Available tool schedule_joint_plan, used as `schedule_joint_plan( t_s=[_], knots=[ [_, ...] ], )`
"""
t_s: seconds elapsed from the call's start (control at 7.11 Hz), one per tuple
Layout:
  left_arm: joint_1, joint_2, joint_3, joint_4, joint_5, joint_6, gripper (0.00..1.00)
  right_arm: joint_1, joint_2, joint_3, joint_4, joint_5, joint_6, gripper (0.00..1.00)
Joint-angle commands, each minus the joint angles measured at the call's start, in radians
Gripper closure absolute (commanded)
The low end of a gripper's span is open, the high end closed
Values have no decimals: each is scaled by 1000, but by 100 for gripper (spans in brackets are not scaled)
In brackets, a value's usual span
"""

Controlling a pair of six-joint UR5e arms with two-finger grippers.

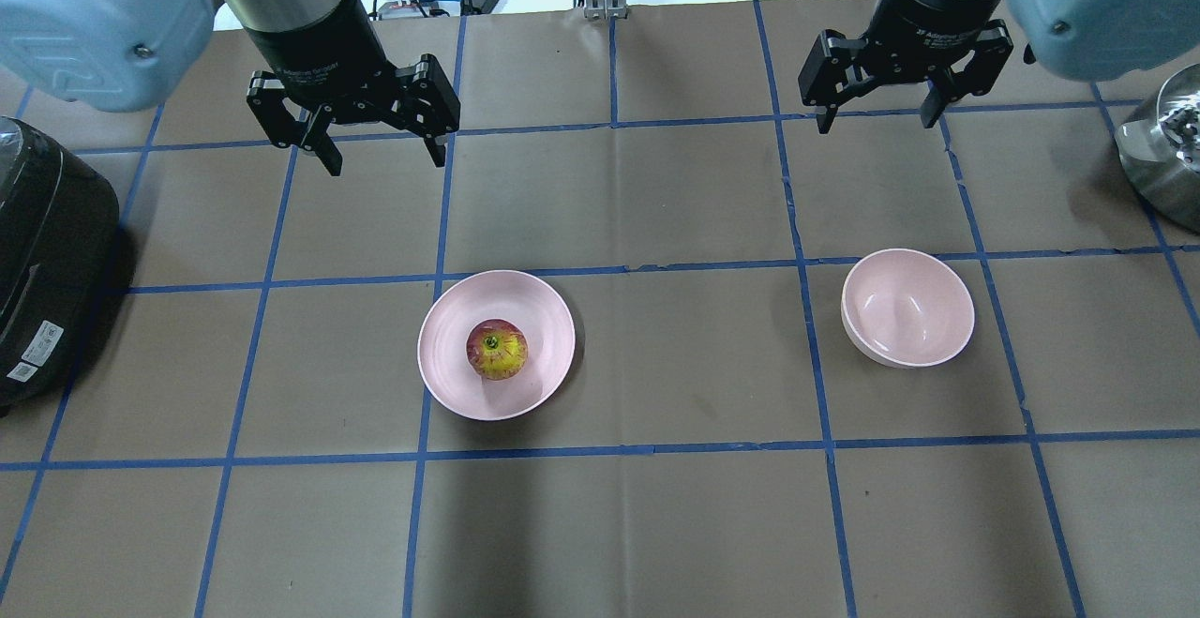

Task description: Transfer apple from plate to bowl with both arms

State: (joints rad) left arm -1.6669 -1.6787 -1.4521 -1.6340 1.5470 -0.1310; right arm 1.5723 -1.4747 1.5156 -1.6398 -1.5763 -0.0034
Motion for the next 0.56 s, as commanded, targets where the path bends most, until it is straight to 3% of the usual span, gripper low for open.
schedule_joint_plan(
  t_s=[0.0,0.14,0.42],
  knots=[
    [0,-28,-19,0,-37,13,0,0,2,2,2,-1,-1,0],
    [-7,-44,-87,46,-33,5,0,-5,5,6,-3,1,-16,0],
    [-17,-27,-329,271,-39,-1,0,-108,16,104,-4,-102,-116,0]
  ],
)
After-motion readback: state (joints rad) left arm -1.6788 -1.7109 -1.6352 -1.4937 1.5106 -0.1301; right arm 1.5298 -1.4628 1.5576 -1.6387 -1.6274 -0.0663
